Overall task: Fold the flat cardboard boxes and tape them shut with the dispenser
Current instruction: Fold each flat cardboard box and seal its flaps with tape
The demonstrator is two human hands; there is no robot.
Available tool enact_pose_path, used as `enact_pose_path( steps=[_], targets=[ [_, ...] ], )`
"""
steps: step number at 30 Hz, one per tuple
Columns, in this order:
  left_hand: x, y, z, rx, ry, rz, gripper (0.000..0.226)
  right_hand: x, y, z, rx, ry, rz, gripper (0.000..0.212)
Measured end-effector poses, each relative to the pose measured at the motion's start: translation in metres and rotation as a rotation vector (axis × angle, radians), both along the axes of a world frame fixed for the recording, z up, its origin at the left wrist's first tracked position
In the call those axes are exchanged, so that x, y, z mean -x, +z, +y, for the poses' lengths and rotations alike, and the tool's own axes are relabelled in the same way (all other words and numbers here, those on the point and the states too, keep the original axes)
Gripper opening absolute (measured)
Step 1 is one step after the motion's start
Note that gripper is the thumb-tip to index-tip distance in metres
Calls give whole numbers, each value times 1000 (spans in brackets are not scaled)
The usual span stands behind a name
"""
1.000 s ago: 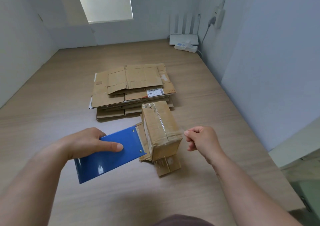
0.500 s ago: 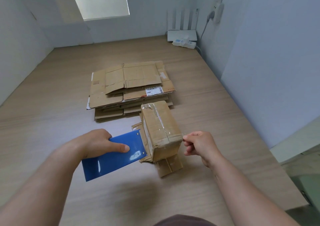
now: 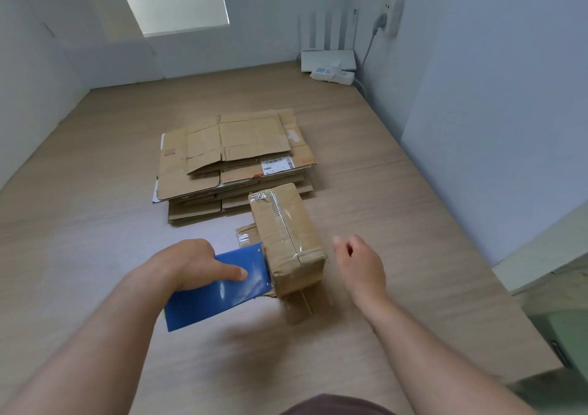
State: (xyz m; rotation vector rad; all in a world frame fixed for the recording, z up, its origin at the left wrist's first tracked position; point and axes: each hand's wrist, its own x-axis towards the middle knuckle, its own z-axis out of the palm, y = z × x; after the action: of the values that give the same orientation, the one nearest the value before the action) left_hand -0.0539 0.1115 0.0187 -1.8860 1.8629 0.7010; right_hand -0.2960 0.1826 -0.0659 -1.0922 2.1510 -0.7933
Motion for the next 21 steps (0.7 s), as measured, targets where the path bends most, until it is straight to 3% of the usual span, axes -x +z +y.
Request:
enact_pose_path(
  steps=[3, 8, 13, 16, 21],
  targets=[
    [0, 1, 0, 0, 11, -2, 52, -16, 14, -4, 22, 184, 184, 35],
    [2, 1, 1, -36, 112, 18, 49, -19, 0, -9, 57, 180, 42, 37],
    [-7, -23, 25, 119, -91, -406, 24, -17, 0, -9, 61, 186, 62, 38],
    [-22, -16, 23, 157, 50, -273, 33, -15, 3, -13, 14, 189, 51, 36],
    [-29, -27, 26, 405, 25, -246, 36, -17, 9, -17, -14, 212, 81, 37]
  ],
)
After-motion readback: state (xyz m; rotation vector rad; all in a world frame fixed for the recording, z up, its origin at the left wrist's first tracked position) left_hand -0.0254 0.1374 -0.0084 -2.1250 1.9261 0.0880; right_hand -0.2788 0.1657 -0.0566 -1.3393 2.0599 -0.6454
